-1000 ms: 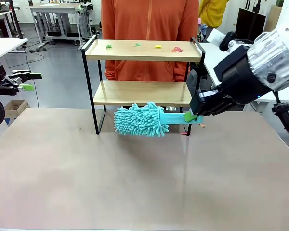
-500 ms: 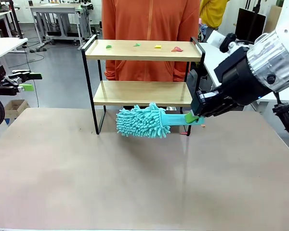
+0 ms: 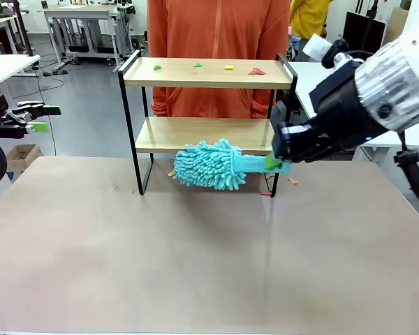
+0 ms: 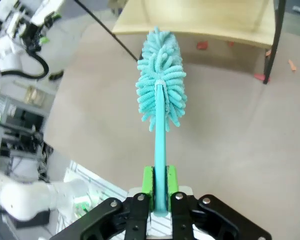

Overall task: Clean the shelf.
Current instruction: Clean the specific section of the Shelf indicated by the human with the Duster.

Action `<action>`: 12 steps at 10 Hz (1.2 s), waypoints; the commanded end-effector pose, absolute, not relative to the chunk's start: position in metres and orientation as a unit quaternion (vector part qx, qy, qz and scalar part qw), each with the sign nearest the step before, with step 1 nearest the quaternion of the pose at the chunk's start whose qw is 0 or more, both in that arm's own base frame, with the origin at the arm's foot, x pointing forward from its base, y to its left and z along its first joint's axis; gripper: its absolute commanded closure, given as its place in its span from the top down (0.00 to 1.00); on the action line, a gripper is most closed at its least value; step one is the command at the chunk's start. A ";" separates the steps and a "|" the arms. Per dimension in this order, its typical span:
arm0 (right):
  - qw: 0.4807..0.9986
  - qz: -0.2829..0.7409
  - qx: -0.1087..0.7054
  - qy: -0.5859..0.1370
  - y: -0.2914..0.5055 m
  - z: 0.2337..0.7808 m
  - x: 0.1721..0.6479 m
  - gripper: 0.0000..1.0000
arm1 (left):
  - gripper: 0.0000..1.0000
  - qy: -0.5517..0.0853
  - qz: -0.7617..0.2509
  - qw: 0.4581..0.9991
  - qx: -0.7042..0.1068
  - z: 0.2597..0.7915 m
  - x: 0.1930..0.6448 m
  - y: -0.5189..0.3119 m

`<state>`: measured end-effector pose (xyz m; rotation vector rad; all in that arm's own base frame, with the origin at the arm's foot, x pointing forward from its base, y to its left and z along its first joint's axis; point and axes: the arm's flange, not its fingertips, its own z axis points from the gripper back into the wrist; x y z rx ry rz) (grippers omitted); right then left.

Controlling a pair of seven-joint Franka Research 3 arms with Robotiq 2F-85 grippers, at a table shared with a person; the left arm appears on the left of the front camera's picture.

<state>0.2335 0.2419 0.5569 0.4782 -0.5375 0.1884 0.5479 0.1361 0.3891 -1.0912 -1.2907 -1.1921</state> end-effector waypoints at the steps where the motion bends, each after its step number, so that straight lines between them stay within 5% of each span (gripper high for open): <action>1: 0.920 0.019 0.221 -0.323 0.291 0.530 0.214 0.14 | 1.00 -0.541 -0.499 0.505 -0.452 0.391 0.546 0.136; 12: 0.931 0.006 0.160 -0.328 0.352 0.482 0.204 0.14 | 1.00 -0.541 -0.499 0.505 -0.452 0.391 0.546 0.136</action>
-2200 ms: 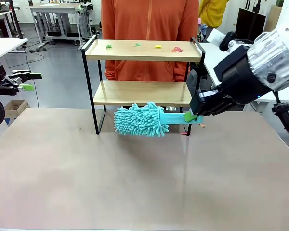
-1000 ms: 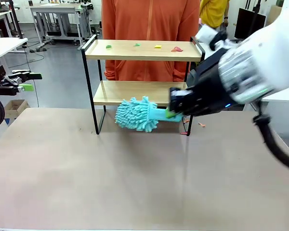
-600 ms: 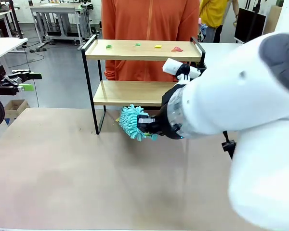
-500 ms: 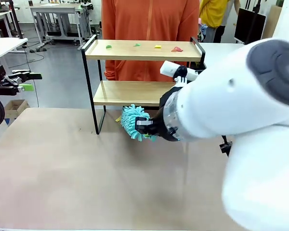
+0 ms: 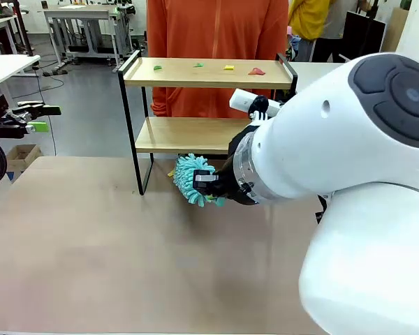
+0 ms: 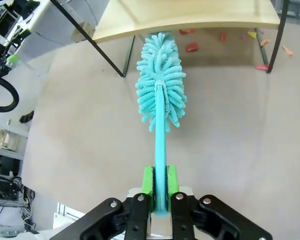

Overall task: Clean the shelf.
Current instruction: Clean the specific section of the Shelf indicated by the human with the Duster.

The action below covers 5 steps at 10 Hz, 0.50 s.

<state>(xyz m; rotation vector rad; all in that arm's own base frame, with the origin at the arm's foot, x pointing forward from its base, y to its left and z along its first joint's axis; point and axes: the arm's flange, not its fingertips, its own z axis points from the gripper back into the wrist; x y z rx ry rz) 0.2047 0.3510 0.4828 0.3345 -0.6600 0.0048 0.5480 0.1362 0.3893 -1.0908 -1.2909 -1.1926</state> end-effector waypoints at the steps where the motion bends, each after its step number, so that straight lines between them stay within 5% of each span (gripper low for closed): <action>1: 0.921 0.005 0.153 -0.357 0.373 0.479 0.197 0.14 | 1.00 -0.541 -0.499 0.505 -0.452 0.391 0.546 0.136; 5: 0.901 0.001 0.155 -0.404 0.414 0.467 0.181 0.14 | 1.00 -0.541 -0.499 0.505 -0.452 0.391 0.546 0.136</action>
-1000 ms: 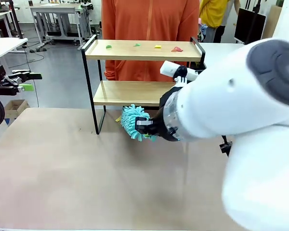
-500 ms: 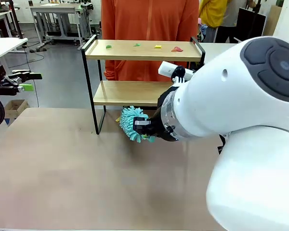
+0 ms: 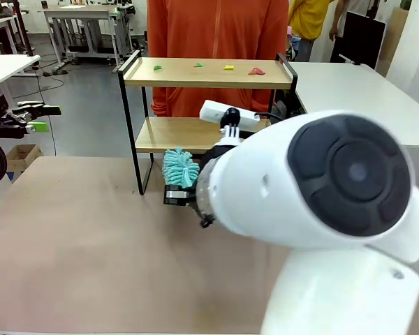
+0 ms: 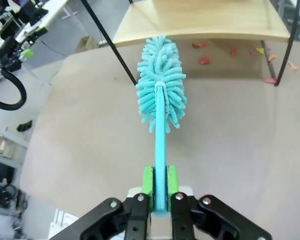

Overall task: Clean the shelf.
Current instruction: Clean the specific section of the Shelf indicated by the human with the Duster.

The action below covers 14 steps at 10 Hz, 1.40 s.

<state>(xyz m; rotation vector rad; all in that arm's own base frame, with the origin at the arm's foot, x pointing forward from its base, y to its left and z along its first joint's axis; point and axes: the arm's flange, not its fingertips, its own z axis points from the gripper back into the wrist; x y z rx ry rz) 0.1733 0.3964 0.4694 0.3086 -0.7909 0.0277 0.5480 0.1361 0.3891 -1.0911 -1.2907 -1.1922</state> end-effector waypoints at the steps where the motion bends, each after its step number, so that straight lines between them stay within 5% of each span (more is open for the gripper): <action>1: 0.904 -0.001 0.152 -0.400 0.426 0.458 0.185 0.14 | 1.00 -0.541 -0.499 0.505 -0.452 0.391 0.546 0.136; 14: 0.897 -0.013 0.106 -0.430 0.512 0.397 0.269 0.14 | 1.00 -0.541 -0.499 0.505 -0.452 0.391 0.546 0.136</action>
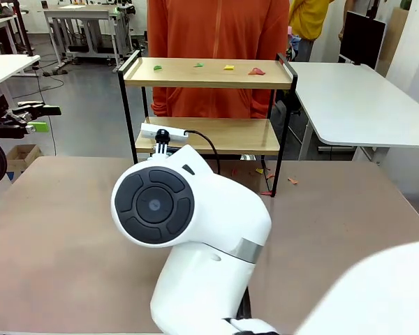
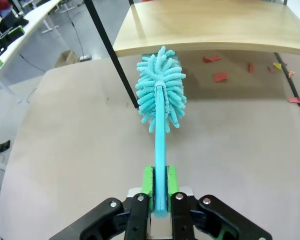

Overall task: Clean the shelf.
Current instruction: Clean the specific section of the Shelf indicated by the human with the Duster.

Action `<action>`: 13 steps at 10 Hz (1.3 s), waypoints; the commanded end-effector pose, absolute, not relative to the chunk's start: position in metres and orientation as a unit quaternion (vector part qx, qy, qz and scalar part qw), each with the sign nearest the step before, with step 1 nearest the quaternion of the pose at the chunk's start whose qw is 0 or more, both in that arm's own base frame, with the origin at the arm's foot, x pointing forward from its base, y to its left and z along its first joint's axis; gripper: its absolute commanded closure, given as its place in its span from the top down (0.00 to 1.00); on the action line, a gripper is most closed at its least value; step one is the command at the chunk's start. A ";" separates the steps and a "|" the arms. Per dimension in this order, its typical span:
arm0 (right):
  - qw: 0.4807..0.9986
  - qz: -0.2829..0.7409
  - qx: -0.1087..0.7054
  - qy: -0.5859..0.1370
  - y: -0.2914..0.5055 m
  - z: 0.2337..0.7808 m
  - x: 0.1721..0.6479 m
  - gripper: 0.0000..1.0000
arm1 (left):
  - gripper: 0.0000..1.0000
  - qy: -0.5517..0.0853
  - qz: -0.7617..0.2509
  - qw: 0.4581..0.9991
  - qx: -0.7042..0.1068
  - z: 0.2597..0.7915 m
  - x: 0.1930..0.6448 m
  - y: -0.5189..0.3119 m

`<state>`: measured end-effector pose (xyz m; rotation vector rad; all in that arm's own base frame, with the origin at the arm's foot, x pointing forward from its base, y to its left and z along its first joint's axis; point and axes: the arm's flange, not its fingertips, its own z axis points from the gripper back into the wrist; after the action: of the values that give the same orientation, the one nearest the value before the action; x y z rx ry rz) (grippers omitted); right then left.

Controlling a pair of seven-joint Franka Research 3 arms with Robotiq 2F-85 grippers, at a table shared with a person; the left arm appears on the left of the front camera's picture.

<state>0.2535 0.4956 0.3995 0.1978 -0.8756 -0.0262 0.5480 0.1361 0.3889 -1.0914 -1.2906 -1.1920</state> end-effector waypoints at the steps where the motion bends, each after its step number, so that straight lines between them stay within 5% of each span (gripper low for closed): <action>1: 0.896 -0.017 0.107 -0.432 0.514 0.395 0.275 0.14 | 1.00 -0.541 -0.499 0.505 -0.452 0.391 0.546 0.136; 9: 0.932 -0.006 0.123 -0.340 0.520 0.357 0.300 0.14 | 1.00 -0.541 -0.499 0.505 -0.452 0.391 0.546 0.136; 10: 0.911 -0.024 0.106 -0.398 0.515 0.360 0.283 0.14 | 1.00 -0.541 -0.499 0.505 -0.452 0.391 0.546 0.136; 13: 0.911 -0.024 0.106 -0.398 0.515 0.360 0.283 0.14 | 1.00 -0.541 -0.499 0.505 -0.452 0.391 0.546 0.136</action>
<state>0.2806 0.5166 0.3530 0.2221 -0.8157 -0.0587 0.5480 0.1362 0.3889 -1.0913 -1.2906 -1.1920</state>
